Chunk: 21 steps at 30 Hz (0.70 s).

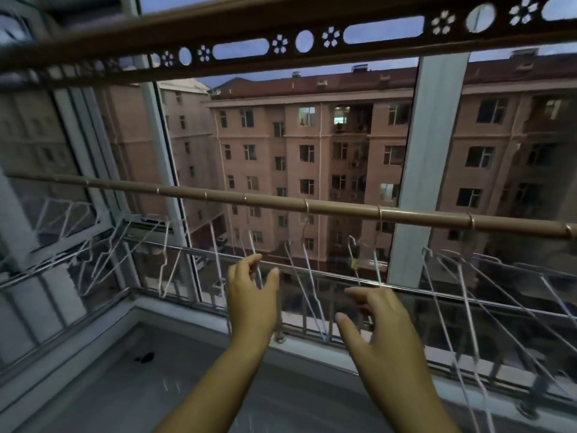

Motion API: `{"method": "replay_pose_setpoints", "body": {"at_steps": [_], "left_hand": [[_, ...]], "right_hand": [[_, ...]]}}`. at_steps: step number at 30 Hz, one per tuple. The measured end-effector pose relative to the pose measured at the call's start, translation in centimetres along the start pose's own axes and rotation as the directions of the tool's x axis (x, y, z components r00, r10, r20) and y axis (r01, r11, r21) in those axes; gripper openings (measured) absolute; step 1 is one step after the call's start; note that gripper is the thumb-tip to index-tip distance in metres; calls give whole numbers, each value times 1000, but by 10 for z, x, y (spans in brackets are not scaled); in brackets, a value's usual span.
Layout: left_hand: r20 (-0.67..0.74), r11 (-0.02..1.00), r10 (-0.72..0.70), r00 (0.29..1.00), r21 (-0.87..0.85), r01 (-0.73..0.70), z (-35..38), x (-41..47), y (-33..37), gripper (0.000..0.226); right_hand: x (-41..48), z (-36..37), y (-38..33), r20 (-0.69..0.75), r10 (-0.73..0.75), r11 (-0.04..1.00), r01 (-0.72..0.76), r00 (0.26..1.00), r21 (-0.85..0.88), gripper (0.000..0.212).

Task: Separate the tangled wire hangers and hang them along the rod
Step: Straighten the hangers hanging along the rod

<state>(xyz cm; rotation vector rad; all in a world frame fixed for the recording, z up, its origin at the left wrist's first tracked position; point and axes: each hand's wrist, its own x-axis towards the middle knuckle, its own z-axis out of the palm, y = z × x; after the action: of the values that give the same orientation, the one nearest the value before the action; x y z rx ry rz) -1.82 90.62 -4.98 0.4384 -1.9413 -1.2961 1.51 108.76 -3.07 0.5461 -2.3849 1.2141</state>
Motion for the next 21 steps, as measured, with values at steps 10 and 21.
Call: {"method": "replay_pose_setpoints", "body": {"at_steps": [10, 21], "left_hand": [[-130, 990, 137, 982, -23, -141, -92, 73, -41, 20], [-60, 974, 24, 998, 228, -10, -206, 224, -110, 41]], "right_hand": [[24, 102, -71, 116, -88, 992, 76, 989, 102, 25], [85, 269, -157, 120, 37, 997, -44, 992, 57, 36]]}}
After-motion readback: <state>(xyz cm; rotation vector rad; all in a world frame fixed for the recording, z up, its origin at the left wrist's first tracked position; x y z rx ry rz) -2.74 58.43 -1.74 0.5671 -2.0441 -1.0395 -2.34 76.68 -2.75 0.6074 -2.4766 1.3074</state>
